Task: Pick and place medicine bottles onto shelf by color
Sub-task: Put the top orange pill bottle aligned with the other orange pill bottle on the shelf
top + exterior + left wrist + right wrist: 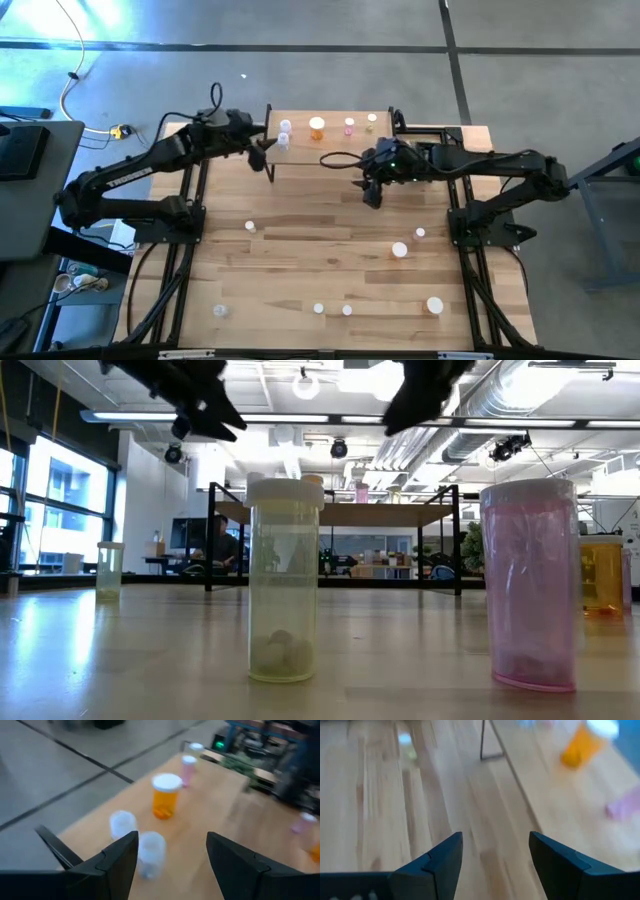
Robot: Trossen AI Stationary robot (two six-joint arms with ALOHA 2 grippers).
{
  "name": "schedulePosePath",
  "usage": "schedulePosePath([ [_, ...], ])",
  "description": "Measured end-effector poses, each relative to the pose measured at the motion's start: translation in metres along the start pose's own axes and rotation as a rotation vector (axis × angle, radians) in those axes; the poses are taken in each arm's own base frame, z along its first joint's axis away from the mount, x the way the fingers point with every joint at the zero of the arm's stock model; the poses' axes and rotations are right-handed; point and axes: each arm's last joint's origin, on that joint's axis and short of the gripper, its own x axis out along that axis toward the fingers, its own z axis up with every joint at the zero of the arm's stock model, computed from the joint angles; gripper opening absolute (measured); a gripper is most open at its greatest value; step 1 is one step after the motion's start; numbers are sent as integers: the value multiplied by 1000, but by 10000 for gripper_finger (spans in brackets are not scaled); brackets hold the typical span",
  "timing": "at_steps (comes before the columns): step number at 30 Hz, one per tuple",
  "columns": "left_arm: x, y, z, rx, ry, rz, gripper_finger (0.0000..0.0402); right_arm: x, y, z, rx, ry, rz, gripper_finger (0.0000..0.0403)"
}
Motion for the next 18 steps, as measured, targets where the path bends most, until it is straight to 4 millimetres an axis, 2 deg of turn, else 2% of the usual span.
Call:
schedulePosePath([
  [7, -22, -10, -5, 18, 29, -80, 225, -12, 0, -12, 95, 103, 82, 220],
  [10, -25, -13, -5, 30, 29, -97, 225, -13, 0, -14, 141, 133, 84, 221],
  [18, -25, -16, -6, 24, 27, -102, 225, -19, 0, -38, 158, 380, 19, 241],
])
